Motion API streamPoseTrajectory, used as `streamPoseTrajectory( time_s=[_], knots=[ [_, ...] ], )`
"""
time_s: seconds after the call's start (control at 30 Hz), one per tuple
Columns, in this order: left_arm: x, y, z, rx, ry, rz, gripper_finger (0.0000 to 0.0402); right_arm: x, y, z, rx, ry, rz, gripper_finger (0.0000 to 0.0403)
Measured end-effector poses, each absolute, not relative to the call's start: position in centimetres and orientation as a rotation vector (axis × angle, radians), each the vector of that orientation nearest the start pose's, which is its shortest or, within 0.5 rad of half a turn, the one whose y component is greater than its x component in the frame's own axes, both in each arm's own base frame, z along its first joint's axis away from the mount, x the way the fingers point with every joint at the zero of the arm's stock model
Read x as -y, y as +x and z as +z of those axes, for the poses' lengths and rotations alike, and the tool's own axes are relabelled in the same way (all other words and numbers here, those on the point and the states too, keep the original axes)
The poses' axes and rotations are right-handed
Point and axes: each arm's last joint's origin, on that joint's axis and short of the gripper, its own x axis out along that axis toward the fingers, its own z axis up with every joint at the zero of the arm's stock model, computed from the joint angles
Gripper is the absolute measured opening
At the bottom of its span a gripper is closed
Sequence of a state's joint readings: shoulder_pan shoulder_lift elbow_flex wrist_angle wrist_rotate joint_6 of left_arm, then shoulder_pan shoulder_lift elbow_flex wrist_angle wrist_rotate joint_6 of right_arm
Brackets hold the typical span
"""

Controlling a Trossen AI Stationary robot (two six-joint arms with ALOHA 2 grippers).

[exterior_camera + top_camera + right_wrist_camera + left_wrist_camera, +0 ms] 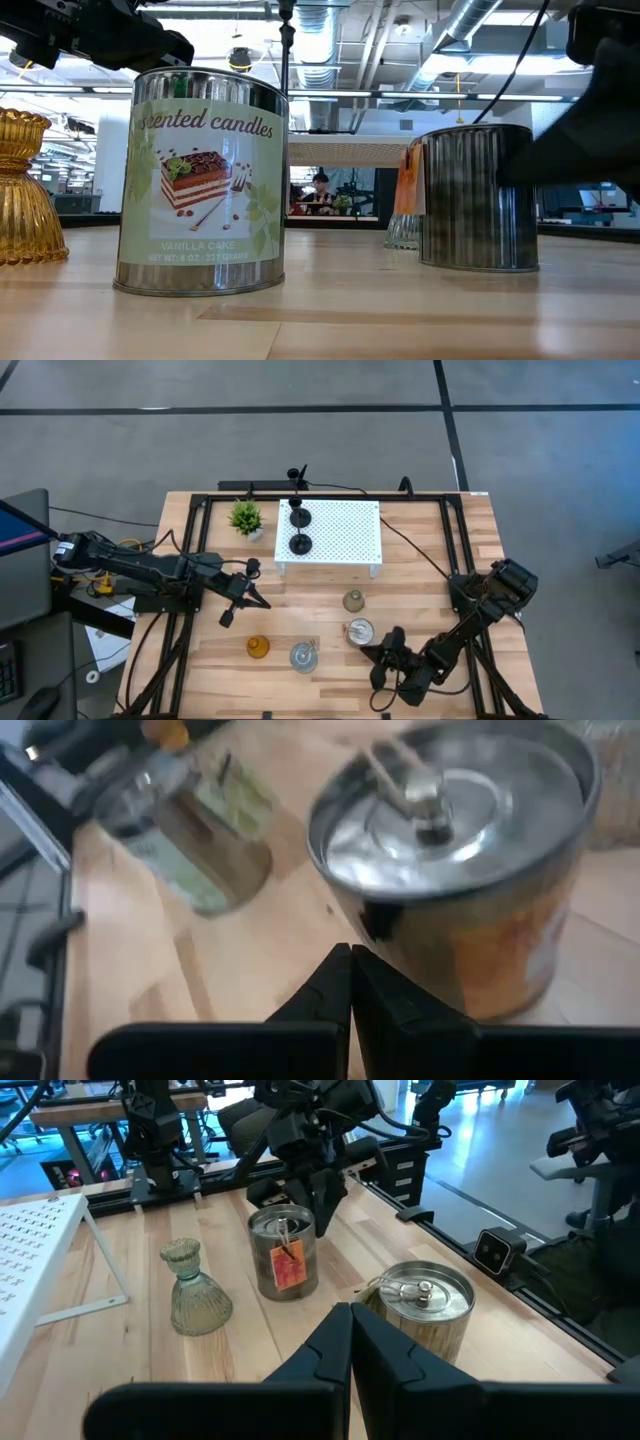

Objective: Pick & Place candle stick holders
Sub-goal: Put the right silver scented candle can on the shelf

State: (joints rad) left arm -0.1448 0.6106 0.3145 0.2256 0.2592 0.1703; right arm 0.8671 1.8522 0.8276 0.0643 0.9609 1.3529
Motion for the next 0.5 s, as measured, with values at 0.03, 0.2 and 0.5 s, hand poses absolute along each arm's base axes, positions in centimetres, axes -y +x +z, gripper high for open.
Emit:
streamPoseTrajectory(
  time_s=[0.03, 0.2, 0.5],
  knots=[
    [2.9, 14.8, 23.4, -0.036, 0.164, -0.409, 0.0008, -22.9, 22.4, 11.1, -0.423, 0.552, -0.418, 0.0000],
    [2.9, 14.8, 23.4, -0.036, 0.164, -0.408, 0.0008, -23.5, 21.4, 12.8, -0.466, 0.511, -0.329, 0.0000],
    [2.9, 14.8, 23.4, -0.033, 0.169, -0.408, 0.0008, -23.4, 18.2, 16.6, -0.382, 0.259, -0.305, 0.0000]
  ],
)
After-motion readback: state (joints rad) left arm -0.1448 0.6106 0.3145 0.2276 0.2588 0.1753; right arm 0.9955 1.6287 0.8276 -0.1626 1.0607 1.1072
